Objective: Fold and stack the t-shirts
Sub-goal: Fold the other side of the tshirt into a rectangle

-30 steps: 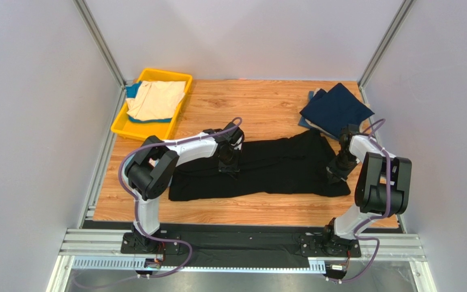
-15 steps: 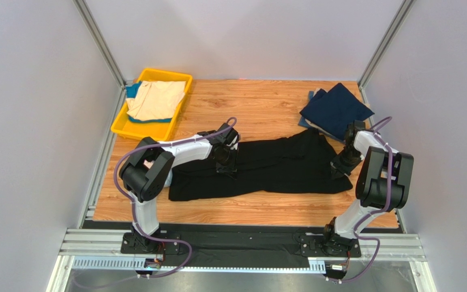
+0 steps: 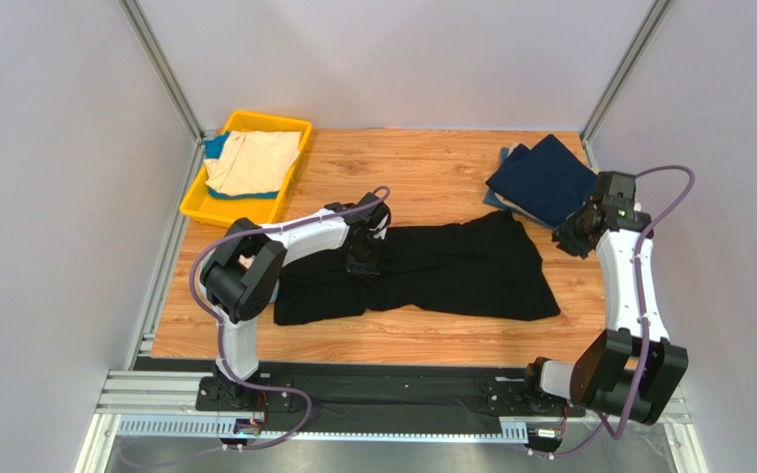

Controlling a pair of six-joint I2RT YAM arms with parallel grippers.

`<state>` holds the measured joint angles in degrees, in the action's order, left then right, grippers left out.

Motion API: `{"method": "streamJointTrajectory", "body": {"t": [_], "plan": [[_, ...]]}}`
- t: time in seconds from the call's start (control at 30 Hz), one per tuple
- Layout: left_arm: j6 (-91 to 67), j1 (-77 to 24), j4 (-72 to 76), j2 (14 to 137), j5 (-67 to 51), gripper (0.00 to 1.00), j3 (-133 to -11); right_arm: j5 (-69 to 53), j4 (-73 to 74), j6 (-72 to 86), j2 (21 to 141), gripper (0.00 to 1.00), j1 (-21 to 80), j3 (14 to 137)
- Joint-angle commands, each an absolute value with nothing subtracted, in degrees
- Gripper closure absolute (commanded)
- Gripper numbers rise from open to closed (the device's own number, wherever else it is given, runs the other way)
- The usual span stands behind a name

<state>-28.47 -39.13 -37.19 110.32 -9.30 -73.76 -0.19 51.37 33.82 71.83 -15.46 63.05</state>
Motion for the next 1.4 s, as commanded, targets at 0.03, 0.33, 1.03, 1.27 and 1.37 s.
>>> {"method": "streamJointTrajectory", "body": {"t": [0.03,0.33,1.03,1.27,1.37], "plan": [[-24.2,-38.7,-44.6,108.0,-4.3,0.83,-75.3,-7.7,49.8,33.7,81.6,0.79,-15.2,67.8],[-24.2,-39.7,-41.1,100.1,-1.7,0.79,-62.7,-5.9,39.8,32.6,93.1,0.74,-6.0,65.4],[-23.6,-40.8,-39.9,113.6,-3.3,1.00,-70.9,4.0,42.1,33.7,111.2,1.00,-2.4,69.0],[-22.4,-40.7,-41.3,114.4,-2.0,1.00,-73.6,2.0,44.4,34.9,109.1,1.00,-8.3,68.9],[-22.1,-40.5,-42.2,115.1,-1.6,1.00,-75.2,1.3,44.9,33.8,108.5,1.00,-11.6,68.8]]}}
